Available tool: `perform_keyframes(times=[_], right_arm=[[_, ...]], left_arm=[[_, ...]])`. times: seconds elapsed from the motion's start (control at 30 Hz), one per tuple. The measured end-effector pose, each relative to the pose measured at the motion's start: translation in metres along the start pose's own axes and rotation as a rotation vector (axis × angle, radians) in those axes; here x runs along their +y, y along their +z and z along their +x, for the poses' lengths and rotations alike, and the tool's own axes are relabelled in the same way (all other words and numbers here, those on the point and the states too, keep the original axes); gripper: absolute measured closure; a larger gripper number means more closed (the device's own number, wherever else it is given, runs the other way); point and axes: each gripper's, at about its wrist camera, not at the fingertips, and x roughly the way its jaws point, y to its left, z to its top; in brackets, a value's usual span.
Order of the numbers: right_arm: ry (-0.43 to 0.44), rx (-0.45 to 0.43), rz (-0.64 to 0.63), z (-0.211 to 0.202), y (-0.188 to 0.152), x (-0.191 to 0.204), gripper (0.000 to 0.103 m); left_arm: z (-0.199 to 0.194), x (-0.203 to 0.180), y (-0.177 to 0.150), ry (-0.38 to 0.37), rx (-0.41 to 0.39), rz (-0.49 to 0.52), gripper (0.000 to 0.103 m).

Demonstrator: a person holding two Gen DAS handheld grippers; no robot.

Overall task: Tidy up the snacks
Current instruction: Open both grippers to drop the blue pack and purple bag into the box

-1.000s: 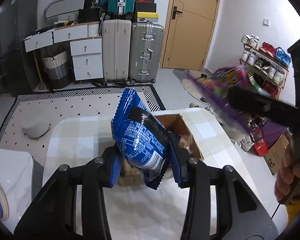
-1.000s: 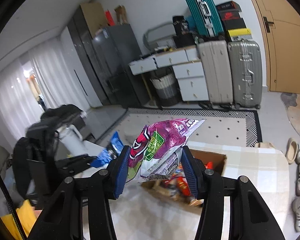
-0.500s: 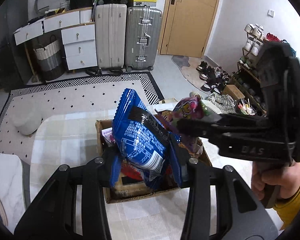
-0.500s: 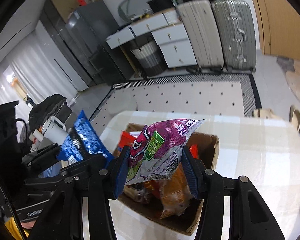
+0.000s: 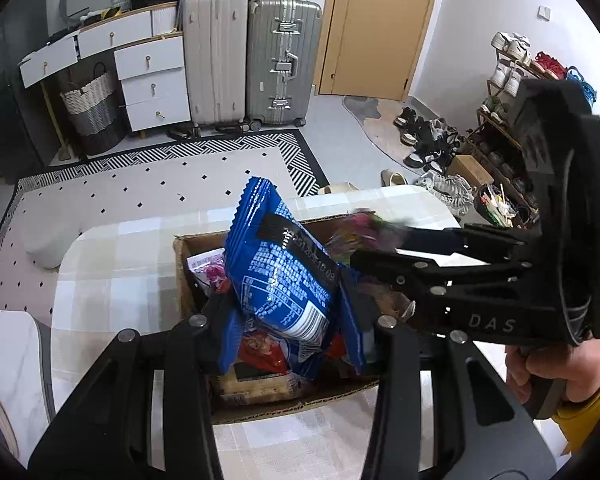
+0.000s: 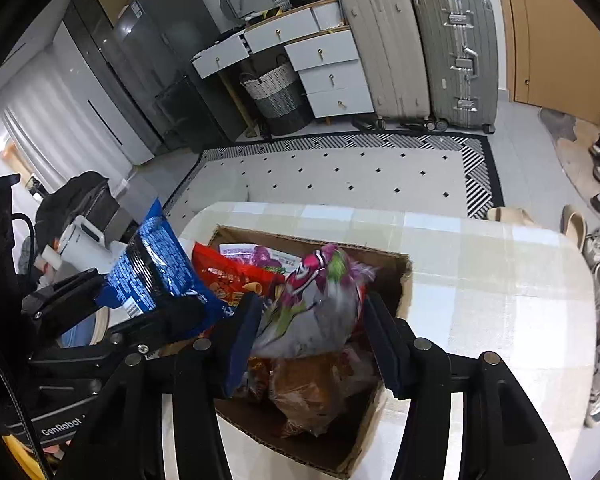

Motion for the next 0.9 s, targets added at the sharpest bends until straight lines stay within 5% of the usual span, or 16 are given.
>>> perform_keyframes(times=[0.43,0.9], right_arm=[[0.016,-0.086,0.005,-0.039,-0.003,-0.001,0.047],[0.035,-0.081,0.001,-0.045,-0.011,0.005,0.047]], left_arm=[[0.023,-0.014,-0.011,0.010,0.033,0.026,0.065],[0.027,-0.012,-0.020,0.019,0.052,0.042,0.064]])
